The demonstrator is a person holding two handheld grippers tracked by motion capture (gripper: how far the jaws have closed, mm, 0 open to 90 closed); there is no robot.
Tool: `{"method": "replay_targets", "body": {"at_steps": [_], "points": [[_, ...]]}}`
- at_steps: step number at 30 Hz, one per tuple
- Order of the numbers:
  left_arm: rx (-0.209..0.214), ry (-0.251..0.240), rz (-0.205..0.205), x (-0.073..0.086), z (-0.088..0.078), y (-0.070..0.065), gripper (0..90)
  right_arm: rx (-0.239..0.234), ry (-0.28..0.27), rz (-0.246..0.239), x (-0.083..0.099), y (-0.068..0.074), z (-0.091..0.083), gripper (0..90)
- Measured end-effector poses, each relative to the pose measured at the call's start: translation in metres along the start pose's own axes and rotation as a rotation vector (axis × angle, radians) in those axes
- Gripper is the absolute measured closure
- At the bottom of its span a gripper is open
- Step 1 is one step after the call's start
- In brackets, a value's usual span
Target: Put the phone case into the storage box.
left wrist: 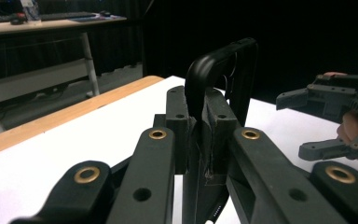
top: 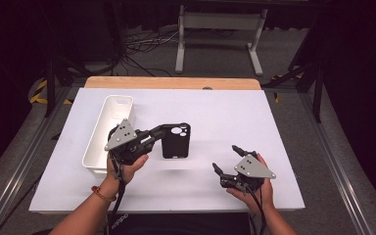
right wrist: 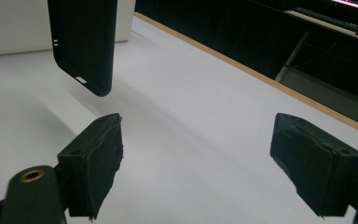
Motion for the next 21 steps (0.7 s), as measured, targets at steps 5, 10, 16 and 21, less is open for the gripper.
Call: {"method": "replay_targets", "body": {"at_steps": [5, 10, 16, 21], "points": [[0.002, -0.011, -0.001, -0.004, -0.003, 0.001, 83.3, 0.004, 0.004, 0.008, 0.001, -0.001, 0.001, 17.6], [0.007, -0.041, -0.009, -0.011, -0.007, 0.002, 83.3, 0.013, 0.004, -0.001, 0.002, -0.002, 0.001, 17.5], [-0.001, -0.067, -0.007, -0.020, -0.014, 0.005, 83.3, 0.015, 0.002, -0.002, 0.003, -0.005, 0.001, 17.3], [-0.012, -0.093, -0.001, -0.028, -0.020, 0.007, 83.3, 0.022, 0.001, 0.000, 0.004, -0.006, 0.001, 17.3]]}}
Point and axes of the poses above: each handheld gripper's, and its own axes: z roughly forward along the jaws, x roughly out of its underside, y roughly to its left, the point moved 7 cm from there along z, roughly forward along the jaws, and after that the axes turned 9 degrees about -z, right-handed, at the moved point
